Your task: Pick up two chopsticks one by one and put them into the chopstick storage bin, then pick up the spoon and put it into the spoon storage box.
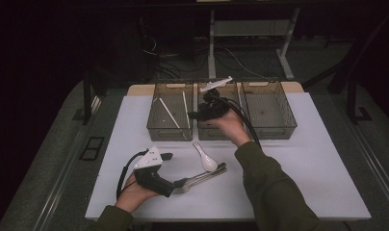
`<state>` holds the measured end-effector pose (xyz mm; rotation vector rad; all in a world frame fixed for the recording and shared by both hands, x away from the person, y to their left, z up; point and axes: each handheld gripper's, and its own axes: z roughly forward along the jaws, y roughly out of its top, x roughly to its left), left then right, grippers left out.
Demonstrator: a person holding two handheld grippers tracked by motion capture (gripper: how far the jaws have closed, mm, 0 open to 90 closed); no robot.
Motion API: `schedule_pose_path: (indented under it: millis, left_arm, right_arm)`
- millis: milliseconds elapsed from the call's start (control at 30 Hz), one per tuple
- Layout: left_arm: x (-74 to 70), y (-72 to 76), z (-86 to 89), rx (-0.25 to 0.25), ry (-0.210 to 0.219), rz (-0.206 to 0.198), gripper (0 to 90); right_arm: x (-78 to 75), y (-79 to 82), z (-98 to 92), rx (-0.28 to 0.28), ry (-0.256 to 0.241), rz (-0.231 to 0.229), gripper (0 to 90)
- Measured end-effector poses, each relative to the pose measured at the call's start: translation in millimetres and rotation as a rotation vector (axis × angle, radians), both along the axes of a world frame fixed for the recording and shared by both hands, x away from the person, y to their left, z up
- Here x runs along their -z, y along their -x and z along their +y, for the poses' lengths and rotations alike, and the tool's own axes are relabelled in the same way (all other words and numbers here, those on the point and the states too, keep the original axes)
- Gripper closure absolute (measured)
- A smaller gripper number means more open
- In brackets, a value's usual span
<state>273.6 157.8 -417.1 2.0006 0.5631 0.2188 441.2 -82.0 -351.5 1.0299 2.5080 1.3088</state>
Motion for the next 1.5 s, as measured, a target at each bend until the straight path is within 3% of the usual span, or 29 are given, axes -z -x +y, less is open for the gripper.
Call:
schedule_pose_path:
  millis: [800,1067,1500]
  left_arm:
    - [1.6,-0.8,0.3,-0.013,-0.025,0.008,0.0]
    - [1.3,-1.6,1.4,-0.021,-0.025,0.009,0.0]
    - [2.2,-2.7,2.6,-0.019,-0.037,0.009,0.0]
  right_arm:
    - [24.3,89.5,-110.4,-0.037,-0.065,-0.036,30.3]
    - [40.3,118.8,-139.0,0.014,-0.001,-0.072,27.5]
    - [63.7,155.6,-182.1,0.088,-0.028,-0.096,23.2]
